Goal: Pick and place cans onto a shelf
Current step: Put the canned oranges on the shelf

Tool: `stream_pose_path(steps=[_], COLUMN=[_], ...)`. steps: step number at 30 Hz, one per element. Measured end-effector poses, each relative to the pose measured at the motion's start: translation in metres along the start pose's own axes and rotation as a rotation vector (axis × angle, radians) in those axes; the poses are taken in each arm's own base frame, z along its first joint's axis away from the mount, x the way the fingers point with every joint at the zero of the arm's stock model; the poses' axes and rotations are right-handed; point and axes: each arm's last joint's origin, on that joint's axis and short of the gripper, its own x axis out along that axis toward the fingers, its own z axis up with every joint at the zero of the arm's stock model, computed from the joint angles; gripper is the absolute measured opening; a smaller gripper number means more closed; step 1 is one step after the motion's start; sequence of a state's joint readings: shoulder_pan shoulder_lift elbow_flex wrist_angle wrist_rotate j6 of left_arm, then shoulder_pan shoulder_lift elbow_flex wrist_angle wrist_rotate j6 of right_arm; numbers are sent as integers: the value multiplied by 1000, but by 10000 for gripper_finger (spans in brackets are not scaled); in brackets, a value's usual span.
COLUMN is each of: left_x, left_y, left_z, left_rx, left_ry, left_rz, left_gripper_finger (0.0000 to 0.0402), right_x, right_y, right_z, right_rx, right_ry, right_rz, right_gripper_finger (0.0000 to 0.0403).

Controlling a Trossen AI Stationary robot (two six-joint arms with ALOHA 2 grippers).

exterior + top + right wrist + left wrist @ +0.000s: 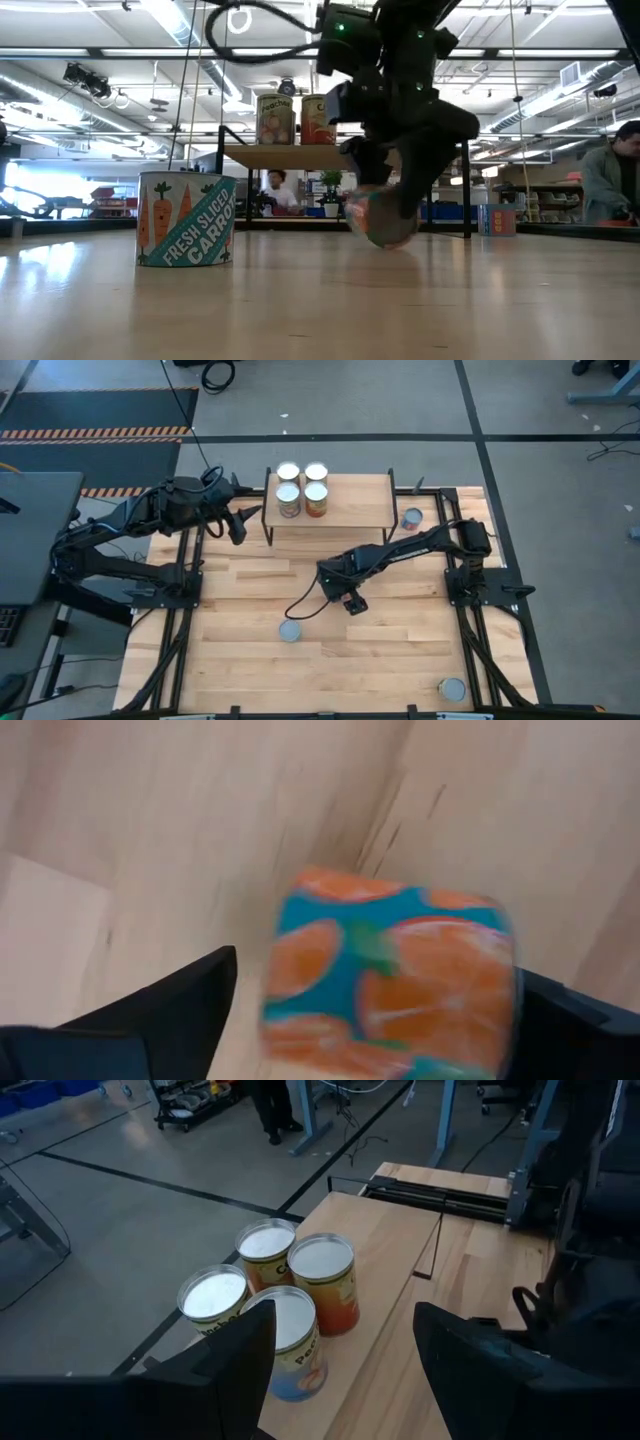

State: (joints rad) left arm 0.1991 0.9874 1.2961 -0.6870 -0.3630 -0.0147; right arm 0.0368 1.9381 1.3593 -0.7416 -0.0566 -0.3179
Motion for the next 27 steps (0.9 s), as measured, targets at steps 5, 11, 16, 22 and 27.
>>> stream_pose_path(steps=[5,11,16,22,27], left_x=[0,0,0,0,-1], left_y=[0,0,0,0,1], left_z=[0,0,0,0,0], left_rx=[-1,0,1,1,19], left_ry=[-2,-1,-1,-1,-3], left_rz=[1,4,10,10,23], left_gripper_finger=[243,243,243,243,243], right_x=[-4,-5,-3,3,-36], right_y=[-1,0,1,7,14], right_z=[2,2,5,7,12], right_rx=[56,50,-6,-28,-43], right_ry=[-7,-8,-24,-4,39], right_rz=[-10,9,6,-30,-133], right_gripper_finger=[346,344,337,280,263])
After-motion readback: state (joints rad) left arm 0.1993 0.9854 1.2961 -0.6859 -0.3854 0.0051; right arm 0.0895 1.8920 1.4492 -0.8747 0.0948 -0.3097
